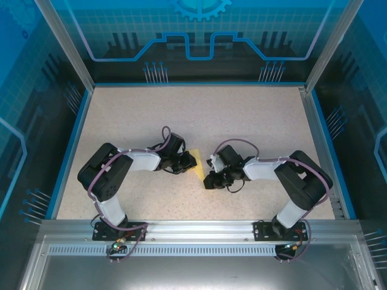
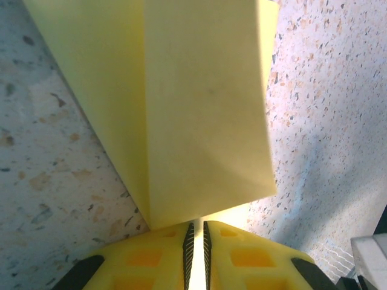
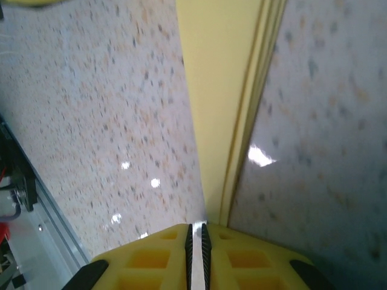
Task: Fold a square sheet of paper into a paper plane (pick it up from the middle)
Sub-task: Fold the paper plane at the center of the table.
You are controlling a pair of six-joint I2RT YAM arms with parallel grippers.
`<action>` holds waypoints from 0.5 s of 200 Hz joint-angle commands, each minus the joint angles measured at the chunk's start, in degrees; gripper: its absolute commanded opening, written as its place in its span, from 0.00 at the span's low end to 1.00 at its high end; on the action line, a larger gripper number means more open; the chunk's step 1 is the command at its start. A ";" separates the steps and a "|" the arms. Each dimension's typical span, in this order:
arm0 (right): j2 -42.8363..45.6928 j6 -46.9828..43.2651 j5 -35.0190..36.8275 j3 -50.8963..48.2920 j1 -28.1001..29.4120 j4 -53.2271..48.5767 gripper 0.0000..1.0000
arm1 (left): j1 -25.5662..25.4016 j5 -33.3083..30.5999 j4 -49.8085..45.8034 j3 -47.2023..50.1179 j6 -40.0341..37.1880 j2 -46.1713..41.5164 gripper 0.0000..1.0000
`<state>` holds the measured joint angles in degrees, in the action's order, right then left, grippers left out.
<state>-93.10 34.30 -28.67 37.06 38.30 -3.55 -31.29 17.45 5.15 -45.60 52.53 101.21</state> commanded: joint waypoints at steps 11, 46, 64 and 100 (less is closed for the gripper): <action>10.49 2.04 2.31 -2.31 0.95 -2.03 0.18 | 0.27 -2.78 -5.67 0.67 -0.29 2.61 0.19; 13.22 1.70 10.79 0.76 1.16 -1.88 0.20 | 0.27 -2.07 -5.43 0.42 -0.68 3.11 0.19; 9.90 1.46 11.18 3.03 1.56 -1.83 0.19 | 0.26 -1.89 -5.16 0.38 -0.76 3.40 0.19; 3.53 2.23 9.43 6.02 2.28 0.89 0.16 | 0.26 -1.51 -4.72 0.34 -0.71 3.43 0.19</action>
<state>-86.19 35.81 -19.49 40.95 39.31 -4.05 -31.29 17.87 5.19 -45.63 52.49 101.32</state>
